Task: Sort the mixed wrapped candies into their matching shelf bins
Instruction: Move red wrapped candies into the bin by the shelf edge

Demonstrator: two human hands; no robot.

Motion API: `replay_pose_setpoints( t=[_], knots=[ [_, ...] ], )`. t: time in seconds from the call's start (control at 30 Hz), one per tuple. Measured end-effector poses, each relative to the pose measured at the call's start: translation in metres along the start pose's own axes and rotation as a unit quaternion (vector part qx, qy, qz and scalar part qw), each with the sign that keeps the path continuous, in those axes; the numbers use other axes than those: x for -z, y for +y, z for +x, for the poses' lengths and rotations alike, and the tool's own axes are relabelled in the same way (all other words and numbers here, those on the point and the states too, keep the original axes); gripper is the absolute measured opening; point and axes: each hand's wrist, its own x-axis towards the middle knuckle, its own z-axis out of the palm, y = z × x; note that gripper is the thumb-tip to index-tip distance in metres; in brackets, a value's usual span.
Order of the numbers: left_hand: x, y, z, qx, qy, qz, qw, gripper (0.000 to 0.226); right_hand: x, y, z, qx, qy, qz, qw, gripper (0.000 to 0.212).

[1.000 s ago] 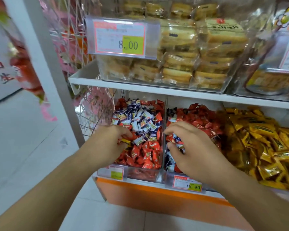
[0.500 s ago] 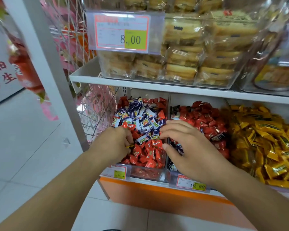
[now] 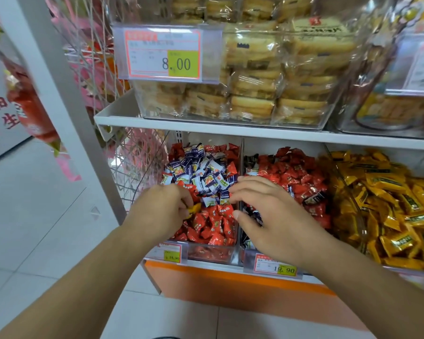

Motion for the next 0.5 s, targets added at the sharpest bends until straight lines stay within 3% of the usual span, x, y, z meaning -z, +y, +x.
replay_pose_setpoints(
  t=[0.13,0.2,0.3,0.4,0.5],
  knots=[
    [0.029,0.012,-0.008,-0.001,0.096,-0.096,0.991,0.016,0.004,-0.005,-0.001,-0.015,-0.006,0.000,1.000,0.039],
    [0.038,0.022,-0.016,0.001,0.080,-0.187,0.979,0.018,0.008,-0.009,-0.002,-0.031,0.000,0.009,0.999,0.052],
    [0.041,0.048,-0.030,0.016,-0.003,-0.346,0.938,0.025,0.015,-0.015,-0.007,-0.024,0.025,0.011,0.999,0.063],
    [0.039,0.076,-0.038,0.018,-0.044,-0.429,0.902,0.029,0.019,-0.015,-0.022,0.008,0.051,-0.036,0.998,0.042],
    [0.037,0.096,-0.041,0.003,-0.055,-0.436,0.898,0.026,0.030,-0.004,-0.042,-0.004,0.057,-0.067,0.996,0.028]
  ],
)
